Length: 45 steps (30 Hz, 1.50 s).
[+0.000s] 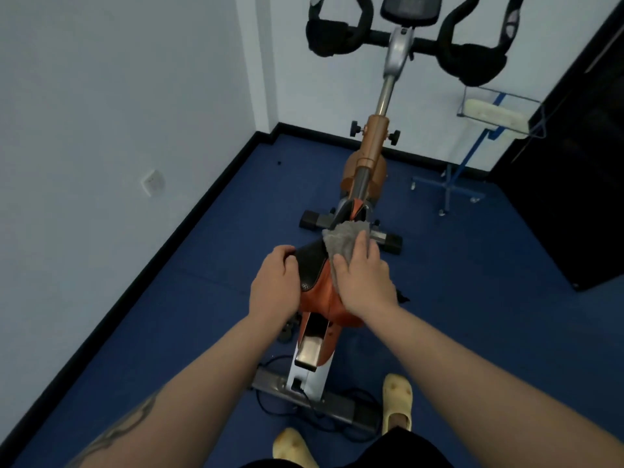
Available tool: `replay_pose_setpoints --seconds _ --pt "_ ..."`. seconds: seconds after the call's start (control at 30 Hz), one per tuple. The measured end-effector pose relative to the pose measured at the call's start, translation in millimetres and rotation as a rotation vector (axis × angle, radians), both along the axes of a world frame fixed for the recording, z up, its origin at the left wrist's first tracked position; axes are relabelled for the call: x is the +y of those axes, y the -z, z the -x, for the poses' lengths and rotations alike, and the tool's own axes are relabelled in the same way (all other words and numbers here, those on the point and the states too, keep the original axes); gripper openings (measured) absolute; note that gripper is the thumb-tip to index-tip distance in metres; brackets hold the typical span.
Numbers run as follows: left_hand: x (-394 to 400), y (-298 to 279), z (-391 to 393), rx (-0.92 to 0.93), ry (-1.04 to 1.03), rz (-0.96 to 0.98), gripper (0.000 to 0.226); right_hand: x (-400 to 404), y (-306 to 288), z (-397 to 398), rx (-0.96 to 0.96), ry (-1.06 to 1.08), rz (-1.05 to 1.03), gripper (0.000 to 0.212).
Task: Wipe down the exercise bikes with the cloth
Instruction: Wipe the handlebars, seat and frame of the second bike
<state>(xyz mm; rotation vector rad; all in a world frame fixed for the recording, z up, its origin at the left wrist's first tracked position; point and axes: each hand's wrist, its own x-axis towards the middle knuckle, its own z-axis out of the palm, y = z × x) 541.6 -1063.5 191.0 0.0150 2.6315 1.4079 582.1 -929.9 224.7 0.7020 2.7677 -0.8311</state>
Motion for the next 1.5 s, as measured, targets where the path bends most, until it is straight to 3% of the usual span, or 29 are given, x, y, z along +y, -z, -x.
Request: replay_pose_setpoints --seconds 0.17,0.3,0.4,0.53,0.73,0.87,0.93,1.07,1.27,1.43,1.5 --pt "20 -11 22 -0.006 0.074 0.061 0.026 -19 13 -57 0.109 -0.109 -0.134 0.072" --pt "33 -6 19 0.082 -0.001 0.254 0.027 2 11 -30 0.051 0.018 0.05 0.068" --pt "30 -4 17 0.097 -0.013 0.235 0.028 5 3 -8 0.022 0.12 0.08 0.063" --pt "27 -3 18 0.102 -0.018 0.208 0.026 -18 12 -42 0.11 -0.048 -0.099 0.07" --pt "28 -4 17 0.103 -0.014 0.208 0.027 8 6 10 0.008 0.128 0.072 0.06" --pt "26 -2 16 0.098 -0.016 0.179 0.028 -14 13 -30 0.122 -0.032 -0.124 0.071" --pt "26 -3 15 0.099 -0.025 0.172 0.027 -9 16 -33 0.119 -0.071 -0.085 0.071" --pt "27 -4 15 0.094 -0.017 0.181 0.028 15 9 16 0.008 0.133 0.123 0.059" --pt "27 -4 15 0.092 -0.043 0.176 0.027 4 18 -23 0.15 -0.028 -0.014 0.067" --pt "28 -7 15 0.084 -0.043 0.185 0.027 24 11 39 -0.018 0.209 0.239 0.052" --pt "28 -7 14 0.084 -0.049 0.18 0.028 19 11 34 0.003 0.181 0.182 0.055"
